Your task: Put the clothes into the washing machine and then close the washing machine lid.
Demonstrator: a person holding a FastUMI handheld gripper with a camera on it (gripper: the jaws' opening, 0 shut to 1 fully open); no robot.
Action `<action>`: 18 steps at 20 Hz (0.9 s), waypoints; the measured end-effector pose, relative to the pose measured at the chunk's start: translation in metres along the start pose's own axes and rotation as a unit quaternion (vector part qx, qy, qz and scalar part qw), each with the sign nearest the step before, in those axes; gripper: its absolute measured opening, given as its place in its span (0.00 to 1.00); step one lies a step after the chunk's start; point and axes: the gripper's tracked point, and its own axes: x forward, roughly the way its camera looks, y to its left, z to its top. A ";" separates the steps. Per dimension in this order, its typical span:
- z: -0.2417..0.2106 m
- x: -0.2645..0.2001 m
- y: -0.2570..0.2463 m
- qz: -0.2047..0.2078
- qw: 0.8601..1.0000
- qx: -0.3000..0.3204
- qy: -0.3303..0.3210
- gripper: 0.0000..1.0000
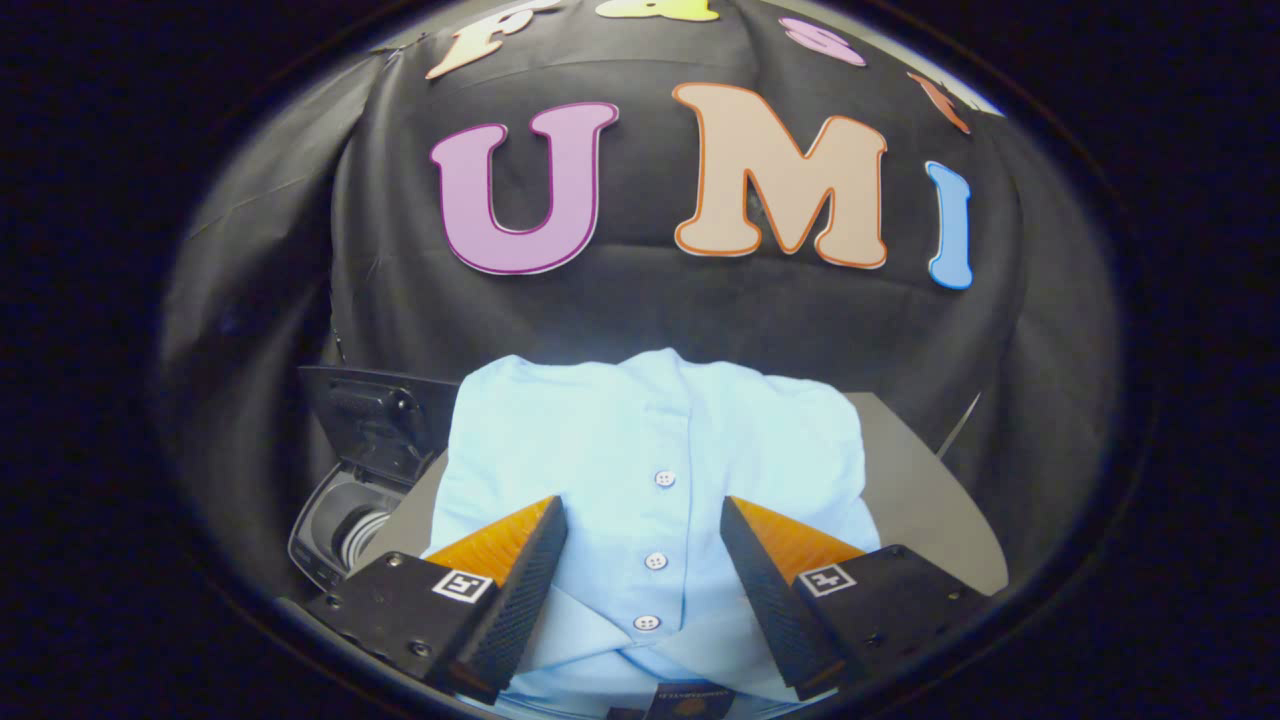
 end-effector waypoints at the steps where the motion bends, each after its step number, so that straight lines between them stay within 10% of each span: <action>1: -0.002 0.002 0.001 0.001 1.000 0.005 -0.003 0.92; 3: 0.003 0.005 0.010 0.018 1.000 -0.004 -0.012 0.87; 9: 0.002 0.011 0.028 0.008 0.999 0.025 -0.022 0.09; 18: 0.002 0.008 0.104 0.042 0.998 0.009 -0.040 0.02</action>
